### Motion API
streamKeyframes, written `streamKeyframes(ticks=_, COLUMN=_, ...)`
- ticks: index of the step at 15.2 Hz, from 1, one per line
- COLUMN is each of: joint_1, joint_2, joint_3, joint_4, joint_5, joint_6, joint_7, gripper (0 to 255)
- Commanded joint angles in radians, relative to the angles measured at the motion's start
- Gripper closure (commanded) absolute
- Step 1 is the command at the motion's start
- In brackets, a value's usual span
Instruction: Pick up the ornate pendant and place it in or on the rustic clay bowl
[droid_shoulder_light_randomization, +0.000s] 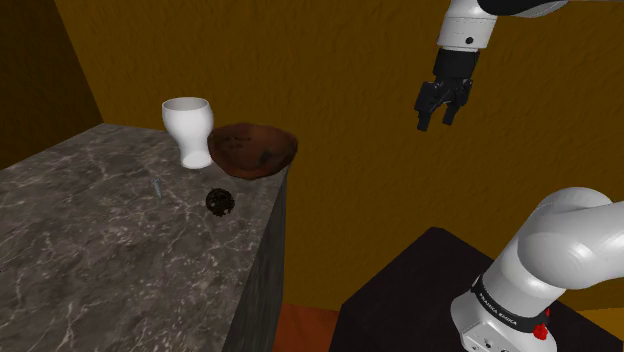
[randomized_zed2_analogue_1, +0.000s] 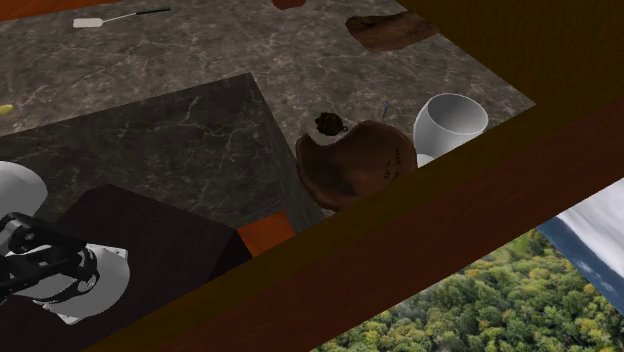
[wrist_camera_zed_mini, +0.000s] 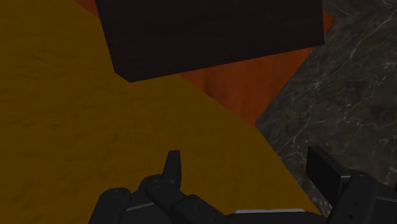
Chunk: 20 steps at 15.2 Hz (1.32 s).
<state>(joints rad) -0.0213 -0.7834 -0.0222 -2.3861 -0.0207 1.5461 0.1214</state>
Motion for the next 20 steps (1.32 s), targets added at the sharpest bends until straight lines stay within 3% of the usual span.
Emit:
streamKeyframes(ticks=1, joint_1=0.0, joint_2=0.0, joint_3=0.0, joint_4=0.0, joint_5=0.0, joint_6=0.0, joint_7=0.0, gripper=0)
streamKeyframes(ticks=11, joint_1=0.078, joint_2=0.173, joint_3=0.199, joint_4=0.065, joint_5=0.139, joint_6=0.097, joint_7=0.22, gripper=0)
streamKeyframes(ticks=20, joint_1=0.12, joint_2=0.409, joint_3=0.367, joint_4=0.22, joint_5=0.19, joint_6=0.181, joint_7=0.415, gripper=0)
